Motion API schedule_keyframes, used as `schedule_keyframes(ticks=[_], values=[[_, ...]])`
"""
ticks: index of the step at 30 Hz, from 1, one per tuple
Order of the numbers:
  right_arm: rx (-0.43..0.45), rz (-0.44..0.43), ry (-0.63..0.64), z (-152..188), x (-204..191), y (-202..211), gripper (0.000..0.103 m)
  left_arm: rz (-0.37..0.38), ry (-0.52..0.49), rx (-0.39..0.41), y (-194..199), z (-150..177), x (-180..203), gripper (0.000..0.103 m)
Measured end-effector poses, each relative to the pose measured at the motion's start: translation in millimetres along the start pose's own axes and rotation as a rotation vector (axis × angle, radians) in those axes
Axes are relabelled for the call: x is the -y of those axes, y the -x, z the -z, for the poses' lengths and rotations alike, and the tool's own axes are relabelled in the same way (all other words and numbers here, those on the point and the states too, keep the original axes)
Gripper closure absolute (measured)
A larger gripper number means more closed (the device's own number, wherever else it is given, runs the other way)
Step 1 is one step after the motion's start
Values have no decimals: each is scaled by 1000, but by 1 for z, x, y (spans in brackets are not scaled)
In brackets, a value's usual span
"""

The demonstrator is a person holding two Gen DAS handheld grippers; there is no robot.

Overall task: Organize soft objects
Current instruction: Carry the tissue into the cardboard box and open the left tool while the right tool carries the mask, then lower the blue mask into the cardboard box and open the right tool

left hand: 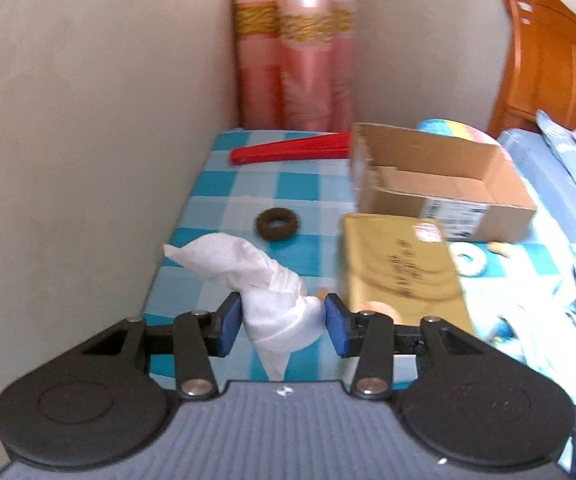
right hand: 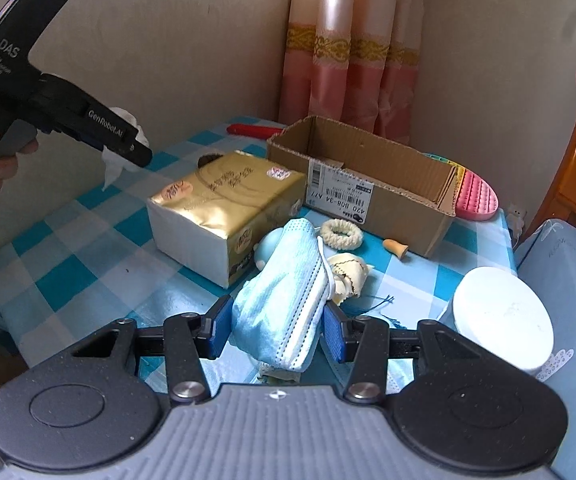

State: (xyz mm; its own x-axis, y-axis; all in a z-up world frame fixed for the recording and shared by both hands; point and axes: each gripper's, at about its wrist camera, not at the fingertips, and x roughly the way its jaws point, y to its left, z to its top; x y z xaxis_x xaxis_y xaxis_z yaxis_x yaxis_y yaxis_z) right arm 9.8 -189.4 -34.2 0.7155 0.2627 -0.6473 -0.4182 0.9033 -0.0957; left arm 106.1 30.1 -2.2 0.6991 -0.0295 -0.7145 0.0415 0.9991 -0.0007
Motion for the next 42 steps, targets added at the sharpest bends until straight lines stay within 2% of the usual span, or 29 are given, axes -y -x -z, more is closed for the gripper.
schedule_keyframes(ticks=[7,13,17,25,30,32,34,36,42], values=[[24,-15,-34,4,13,17,51,79,-90,-21,17,-6,39,59],[35,-12,-40,4,24,25,51,131,-150,-6,14,-29,68,59],[30,0,-37,3,30,24,51,164,-209,-2,-3,-55,86,59],[6,18,-30,-2,38,14,51,204,-218,0,-49,-110,99,59],[0,17,-24,-8,41,10,51,184,-215,-15,-87,-129,106,59],[-4,22,-25,-11,44,7,51,188,-214,-14,-96,-130,108,53],[-8,26,-29,-13,45,4,51,179,-217,-4,-100,-129,109,28],[-11,26,-32,-14,46,2,51,161,-219,27,-98,-129,106,20],[-9,27,-28,-18,43,0,51,174,-180,37,-76,-115,84,15]])
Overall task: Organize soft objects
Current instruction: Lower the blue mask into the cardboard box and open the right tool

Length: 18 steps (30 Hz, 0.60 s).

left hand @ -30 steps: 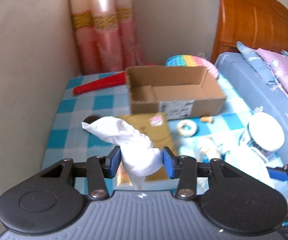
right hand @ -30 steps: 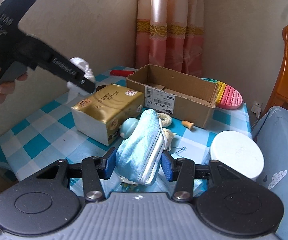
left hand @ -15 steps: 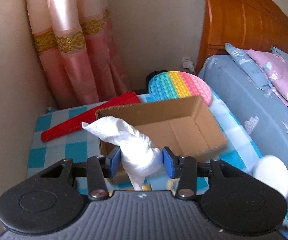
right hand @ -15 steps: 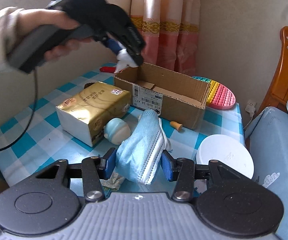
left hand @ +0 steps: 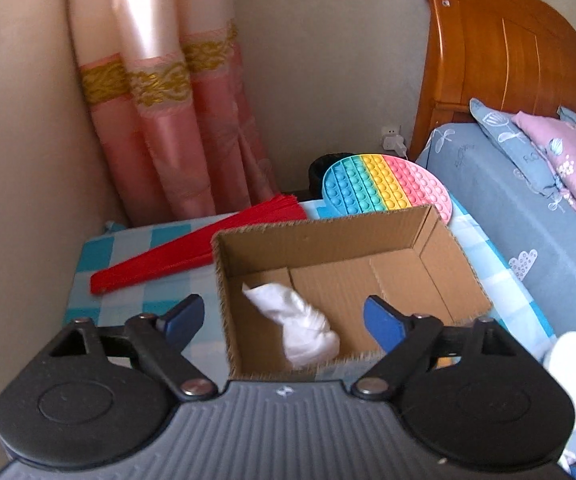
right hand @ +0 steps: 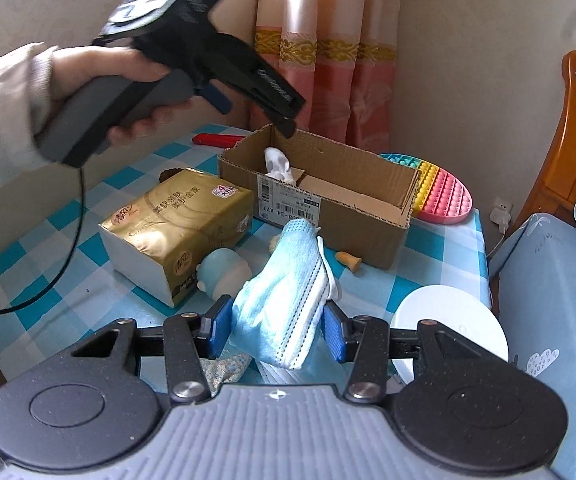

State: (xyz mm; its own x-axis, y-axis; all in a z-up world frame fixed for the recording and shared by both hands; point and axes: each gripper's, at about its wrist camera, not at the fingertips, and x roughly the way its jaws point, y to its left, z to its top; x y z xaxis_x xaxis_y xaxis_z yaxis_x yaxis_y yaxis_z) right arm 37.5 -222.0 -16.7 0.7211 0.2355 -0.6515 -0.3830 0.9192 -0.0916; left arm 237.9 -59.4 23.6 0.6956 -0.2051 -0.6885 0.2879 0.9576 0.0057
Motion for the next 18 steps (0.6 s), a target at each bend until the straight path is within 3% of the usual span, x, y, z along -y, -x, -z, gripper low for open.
schedule_keyframes(ticks=[7,13,18], values=[[25,6,-14,-16,2,2,51,-12,56,20,53,43,-17,4],[50,21,-27,-50,13,-9,51,-19,154,43,94,88,-31,3],[58,46,-7,-83,25,-30,51,-83,157,93,116,120,-32,3]])
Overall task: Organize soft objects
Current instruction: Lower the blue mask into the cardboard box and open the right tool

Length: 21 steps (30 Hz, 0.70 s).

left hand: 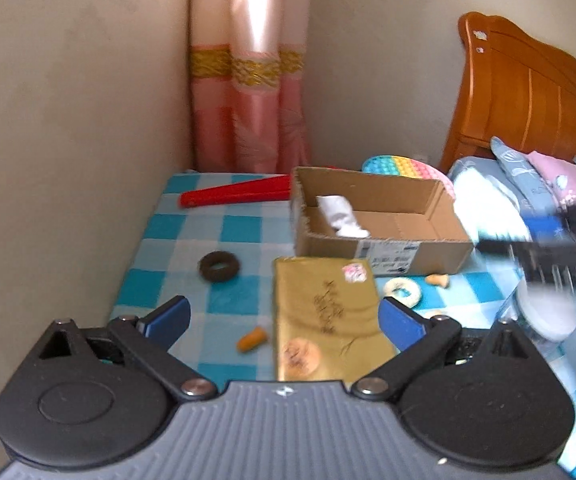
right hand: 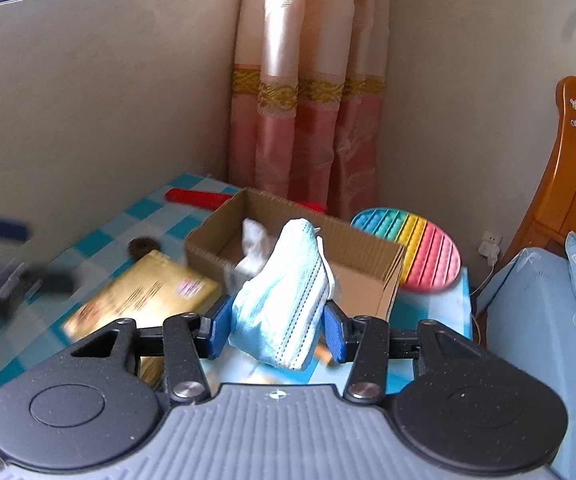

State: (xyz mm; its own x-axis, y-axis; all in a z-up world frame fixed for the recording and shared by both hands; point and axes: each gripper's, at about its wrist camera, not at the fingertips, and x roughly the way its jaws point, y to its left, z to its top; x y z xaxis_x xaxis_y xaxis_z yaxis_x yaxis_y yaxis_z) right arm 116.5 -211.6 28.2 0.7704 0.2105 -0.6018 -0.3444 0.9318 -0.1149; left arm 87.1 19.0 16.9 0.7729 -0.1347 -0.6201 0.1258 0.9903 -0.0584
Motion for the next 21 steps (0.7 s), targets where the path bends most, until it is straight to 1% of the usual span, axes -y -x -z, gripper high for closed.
schedule_keyframes(ticks=[3,6,7,8,9,10,11,12,14,17,21], values=[[-10,14,-3,-17,7,-21,51,-9,-5,-6,4,13,0,3],[-23,40,-6,-33,13,-44,51,5,6,-28,5,26,-2,3],[-21,49,-9,-37,15,-50,48,8,2,-38,4,28,-2,3],[-26,52,-16,-41,17,-56,38,9,-9,-44,3,30,-2,3],[-33,56,-28,-43,19,-62,32,3,-21,-45,3,33,-1,3],[-28,70,-41,-44,20,-63,21,-5,-30,-44,4,35,-1,3],[-21,80,-51,-44,20,-63,12,-7,-41,-41,5,36,-1,3],[-13,79,-64,-43,21,-60,10,-5,-47,-37,6,37,-1,3],[-2,68,-104,-37,21,-51,2,2,-47,-23,9,39,-3,3],[-9,65,-127,-27,13,-33,0,6,-33,-14,10,42,-6,3],[-6,81,-103,-8,-9,-4,0,-9,-14,-9,11,48,-11,3]])
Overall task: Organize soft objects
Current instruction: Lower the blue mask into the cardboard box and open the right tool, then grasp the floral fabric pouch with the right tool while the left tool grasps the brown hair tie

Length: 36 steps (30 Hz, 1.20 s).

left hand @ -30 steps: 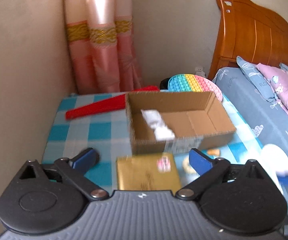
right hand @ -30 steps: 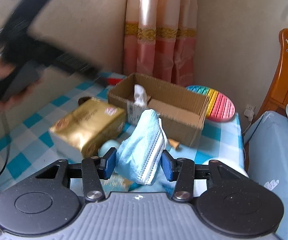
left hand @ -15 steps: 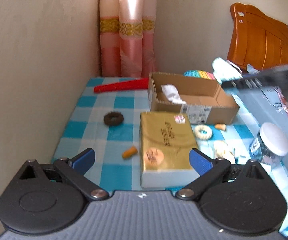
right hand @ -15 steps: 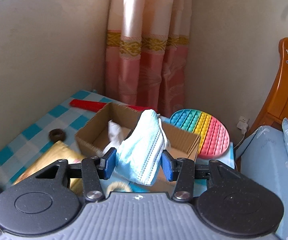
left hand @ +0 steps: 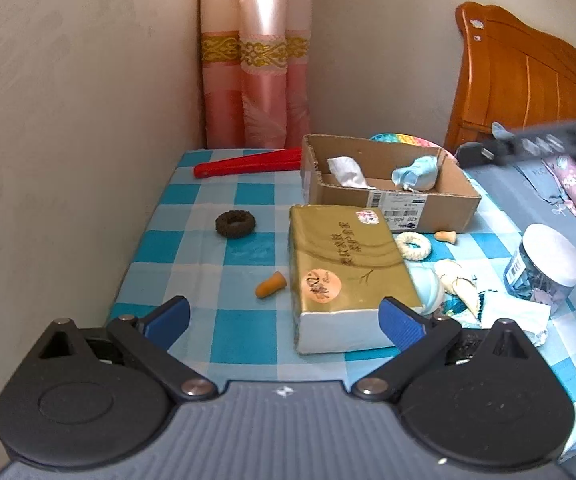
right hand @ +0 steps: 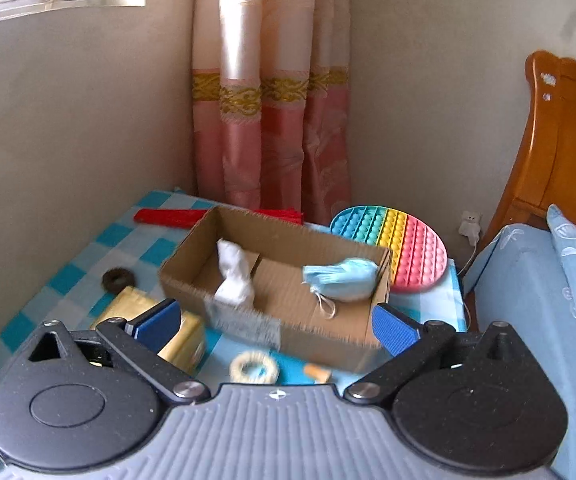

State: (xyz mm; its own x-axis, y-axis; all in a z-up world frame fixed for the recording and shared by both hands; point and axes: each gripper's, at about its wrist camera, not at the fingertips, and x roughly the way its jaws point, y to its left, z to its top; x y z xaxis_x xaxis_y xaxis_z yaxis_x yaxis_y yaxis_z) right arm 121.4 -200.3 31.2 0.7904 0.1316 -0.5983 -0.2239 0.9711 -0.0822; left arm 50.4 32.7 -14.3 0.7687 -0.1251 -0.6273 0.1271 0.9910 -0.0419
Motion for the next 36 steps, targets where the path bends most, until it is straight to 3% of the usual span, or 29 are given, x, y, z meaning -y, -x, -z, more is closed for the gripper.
schedule_keyframes(ticks=[10,17,20,25,36], values=[[-59,-20,47,75,-29,39,0,-61,5,-4,6,19,-12,3],[-115,-78,78,114,-39,42,0,-27,39,-10,2,32,-20,3],[-129,-72,95,123,-44,36,0,-15,68,-42,-6,37,-25,3],[-148,-80,83,132,-46,28,0,-71,77,-77,-17,41,-32,3],[-166,-105,74,134,-47,16,0,-101,126,-52,-39,17,-50,3]])
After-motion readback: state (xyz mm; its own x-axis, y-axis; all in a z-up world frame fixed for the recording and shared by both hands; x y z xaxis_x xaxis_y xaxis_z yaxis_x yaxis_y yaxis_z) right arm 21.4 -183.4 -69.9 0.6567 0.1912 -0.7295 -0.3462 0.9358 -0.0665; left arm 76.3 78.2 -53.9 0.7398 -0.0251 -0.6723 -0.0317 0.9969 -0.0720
